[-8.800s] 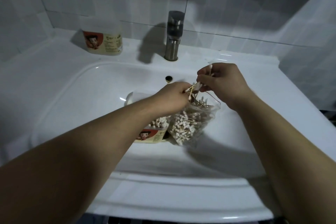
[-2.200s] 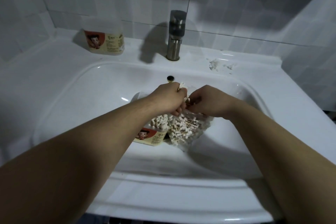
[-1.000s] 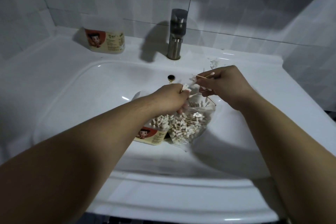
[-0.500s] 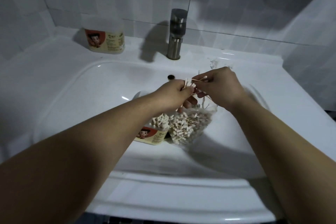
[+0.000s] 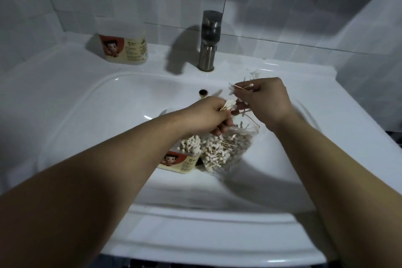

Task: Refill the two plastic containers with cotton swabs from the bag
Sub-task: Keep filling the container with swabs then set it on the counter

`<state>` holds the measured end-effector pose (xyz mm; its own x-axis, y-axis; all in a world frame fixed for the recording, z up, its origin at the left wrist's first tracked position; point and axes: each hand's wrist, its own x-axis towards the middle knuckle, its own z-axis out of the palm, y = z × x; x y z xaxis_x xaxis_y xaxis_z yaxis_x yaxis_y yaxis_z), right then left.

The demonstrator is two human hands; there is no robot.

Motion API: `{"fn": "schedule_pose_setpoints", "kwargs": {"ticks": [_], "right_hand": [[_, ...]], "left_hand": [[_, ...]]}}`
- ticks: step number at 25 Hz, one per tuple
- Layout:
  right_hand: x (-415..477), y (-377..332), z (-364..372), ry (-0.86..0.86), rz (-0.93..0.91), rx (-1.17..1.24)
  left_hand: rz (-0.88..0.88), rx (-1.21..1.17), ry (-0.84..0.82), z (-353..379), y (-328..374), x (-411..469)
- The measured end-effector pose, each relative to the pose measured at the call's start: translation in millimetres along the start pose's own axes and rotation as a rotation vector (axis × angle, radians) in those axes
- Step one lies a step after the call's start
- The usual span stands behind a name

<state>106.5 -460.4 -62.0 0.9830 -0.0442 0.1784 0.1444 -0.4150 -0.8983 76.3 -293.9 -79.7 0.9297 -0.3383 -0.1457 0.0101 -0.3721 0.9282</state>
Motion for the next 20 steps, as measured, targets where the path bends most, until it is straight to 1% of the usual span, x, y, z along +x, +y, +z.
{"fn": "schedule_pose_setpoints", "kwargs": {"ticks": [4,7,10,13,16,18,20], "right_hand": [[3,0,-7,0.059,-0.029,0.004],[0,-2,-5,0.027,-0.051,-0.026],[-3,-4,-2,0.000,-0.081,-0.063],[-3,-6,-5,0.042,-0.074,-0.065],[-5,-8,-5,0.025,-0.075,-0.104],[-7,-8,-3,0.005,-0.090,-0.177],[-8,-9,1,-0.033,-0.153,-0.290]], "left_hand": [[-0.066,-0.208,0.083,-5,4,1],[-0.090,-0.301,0.130,-6,8,2],[-0.076,-0.260,0.139,-7,7,1],[-0.067,-0.194,0.156,-8,3,1],[-0.076,-0.210,0.147,-6,1,2],[-0.086,-0.218,0.147,-5,0,4],[-0.088,-0.238,0.130,-4,1,5]]}}
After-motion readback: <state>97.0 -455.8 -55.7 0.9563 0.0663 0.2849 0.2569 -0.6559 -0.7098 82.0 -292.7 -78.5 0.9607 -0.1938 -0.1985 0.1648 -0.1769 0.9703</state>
